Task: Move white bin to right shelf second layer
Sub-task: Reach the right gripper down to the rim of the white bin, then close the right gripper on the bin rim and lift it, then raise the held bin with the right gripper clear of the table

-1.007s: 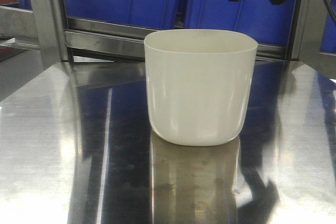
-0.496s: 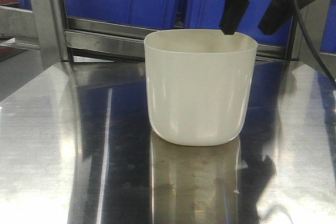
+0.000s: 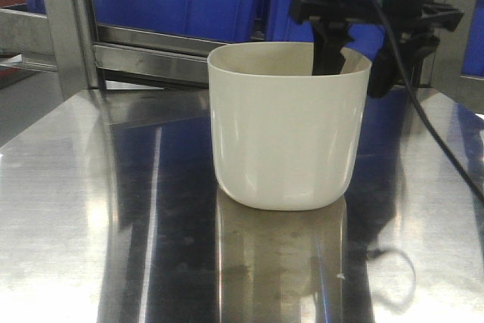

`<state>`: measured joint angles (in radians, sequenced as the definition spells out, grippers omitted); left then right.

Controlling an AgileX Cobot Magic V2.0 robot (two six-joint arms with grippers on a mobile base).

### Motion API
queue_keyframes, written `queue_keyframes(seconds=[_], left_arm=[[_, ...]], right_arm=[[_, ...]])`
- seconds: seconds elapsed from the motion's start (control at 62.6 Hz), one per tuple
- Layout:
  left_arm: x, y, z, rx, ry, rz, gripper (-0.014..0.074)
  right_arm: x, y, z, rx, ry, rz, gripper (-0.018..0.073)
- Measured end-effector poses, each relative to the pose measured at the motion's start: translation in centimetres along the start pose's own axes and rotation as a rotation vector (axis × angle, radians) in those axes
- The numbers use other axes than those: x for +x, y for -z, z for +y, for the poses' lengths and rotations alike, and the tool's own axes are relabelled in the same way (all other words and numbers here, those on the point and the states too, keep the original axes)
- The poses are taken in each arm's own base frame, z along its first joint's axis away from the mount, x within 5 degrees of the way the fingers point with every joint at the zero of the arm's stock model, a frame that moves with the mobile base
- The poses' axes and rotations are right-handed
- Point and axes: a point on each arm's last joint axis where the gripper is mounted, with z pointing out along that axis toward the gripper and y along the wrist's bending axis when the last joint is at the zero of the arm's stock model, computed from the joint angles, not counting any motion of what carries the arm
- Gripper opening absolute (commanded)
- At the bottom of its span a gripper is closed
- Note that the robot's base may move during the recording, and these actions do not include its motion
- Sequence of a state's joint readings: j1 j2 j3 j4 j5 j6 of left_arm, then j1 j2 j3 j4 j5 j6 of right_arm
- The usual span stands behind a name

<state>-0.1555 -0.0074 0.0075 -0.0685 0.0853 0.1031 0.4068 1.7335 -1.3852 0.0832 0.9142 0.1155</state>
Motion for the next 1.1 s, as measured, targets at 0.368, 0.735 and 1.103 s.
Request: queue_keyframes(seconds=[0.368,0.735,1.103], left_arm=[[0.0,0.0,0.0,0.0,0.0,0.0,0.0085],[0.0,0.0,0.0,0.0,0.0,0.0,0.0085],[0.0,0.0,0.0,0.0,0.0,0.0,0.0085]], right_arm=[[-0.1,-1.9,-0.1,0.007,-0.002,0.036,0.0244],[-1.3,2.4,0.3,-0.013,0.022,-0.188,0.0057],[0.3,13.5,0.0,0.019,0.096,-0.568,0.0057]])
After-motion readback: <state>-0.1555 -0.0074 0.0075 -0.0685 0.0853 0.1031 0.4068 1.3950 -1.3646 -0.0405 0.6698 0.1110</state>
